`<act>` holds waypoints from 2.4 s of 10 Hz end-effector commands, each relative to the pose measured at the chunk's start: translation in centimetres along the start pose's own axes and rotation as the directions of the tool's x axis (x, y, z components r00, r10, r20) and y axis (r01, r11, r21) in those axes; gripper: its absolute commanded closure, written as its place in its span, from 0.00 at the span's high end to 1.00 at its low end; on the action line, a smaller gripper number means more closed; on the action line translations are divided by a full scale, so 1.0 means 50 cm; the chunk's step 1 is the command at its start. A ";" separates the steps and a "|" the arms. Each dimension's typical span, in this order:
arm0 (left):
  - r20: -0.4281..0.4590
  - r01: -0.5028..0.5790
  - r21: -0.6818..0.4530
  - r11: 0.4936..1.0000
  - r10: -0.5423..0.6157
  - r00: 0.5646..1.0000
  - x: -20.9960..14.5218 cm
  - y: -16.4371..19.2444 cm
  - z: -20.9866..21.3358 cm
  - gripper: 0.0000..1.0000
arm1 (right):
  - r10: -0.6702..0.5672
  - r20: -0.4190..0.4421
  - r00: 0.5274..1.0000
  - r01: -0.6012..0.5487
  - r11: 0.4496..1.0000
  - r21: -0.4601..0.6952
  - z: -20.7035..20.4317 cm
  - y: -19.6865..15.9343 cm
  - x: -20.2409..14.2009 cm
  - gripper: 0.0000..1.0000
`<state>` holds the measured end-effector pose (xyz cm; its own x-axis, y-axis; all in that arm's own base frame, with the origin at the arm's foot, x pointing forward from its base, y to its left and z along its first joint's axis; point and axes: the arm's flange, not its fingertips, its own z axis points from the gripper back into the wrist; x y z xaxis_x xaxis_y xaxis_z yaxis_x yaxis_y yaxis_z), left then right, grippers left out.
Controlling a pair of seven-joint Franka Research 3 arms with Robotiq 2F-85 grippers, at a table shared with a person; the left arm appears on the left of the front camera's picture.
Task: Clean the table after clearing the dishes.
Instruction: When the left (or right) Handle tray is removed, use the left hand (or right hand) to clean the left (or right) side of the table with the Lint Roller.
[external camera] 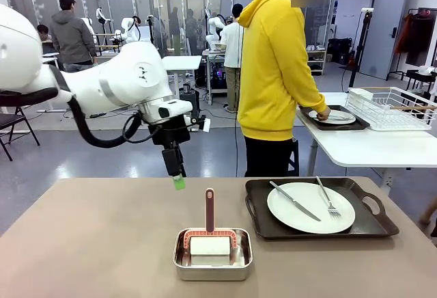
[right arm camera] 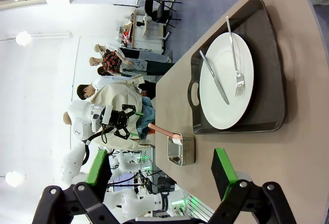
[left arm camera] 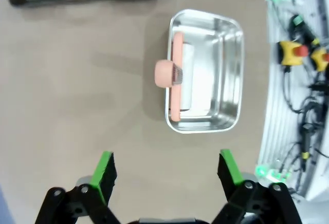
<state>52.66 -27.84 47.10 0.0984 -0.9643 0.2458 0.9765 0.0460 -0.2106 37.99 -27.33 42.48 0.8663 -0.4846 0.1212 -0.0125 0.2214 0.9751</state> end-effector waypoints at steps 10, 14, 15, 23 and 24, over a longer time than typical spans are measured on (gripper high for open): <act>-0.165 0.106 -0.068 0.992 -0.116 0.979 0.157 -0.005 -0.102 1.00 | 0.005 -0.005 1.000 -0.005 1.000 -0.006 0.003 0.005 -0.004 1.00; -0.196 0.094 -0.083 0.992 -0.108 0.975 0.161 -0.015 -0.141 1.00 | 0.005 -0.005 1.000 -0.005 1.000 -0.006 0.003 0.005 -0.004 1.00; -0.216 0.092 -0.104 0.990 -0.112 0.970 0.161 -0.019 -0.149 1.00 | 0.005 -0.005 1.000 -0.005 1.000 -0.006 0.003 0.005 -0.004 1.00; -0.223 0.088 -0.102 0.991 -0.109 0.969 0.163 -0.023 -0.198 1.00 | 0.005 -0.005 1.000 -0.005 1.000 -0.006 0.003 0.005 -0.004 1.00; -0.235 0.085 -0.104 0.991 -0.108 0.966 0.164 -0.023 -0.198 1.00 | 0.005 -0.005 1.000 -0.005 1.000 -0.006 0.003 0.005 -0.004 1.00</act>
<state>50.95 -38.24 40.06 -0.0641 -0.9951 0.0755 0.9494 -0.0842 -0.3027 37.99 -27.33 42.48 0.8663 -0.4846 0.1211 -0.0125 0.2214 0.9751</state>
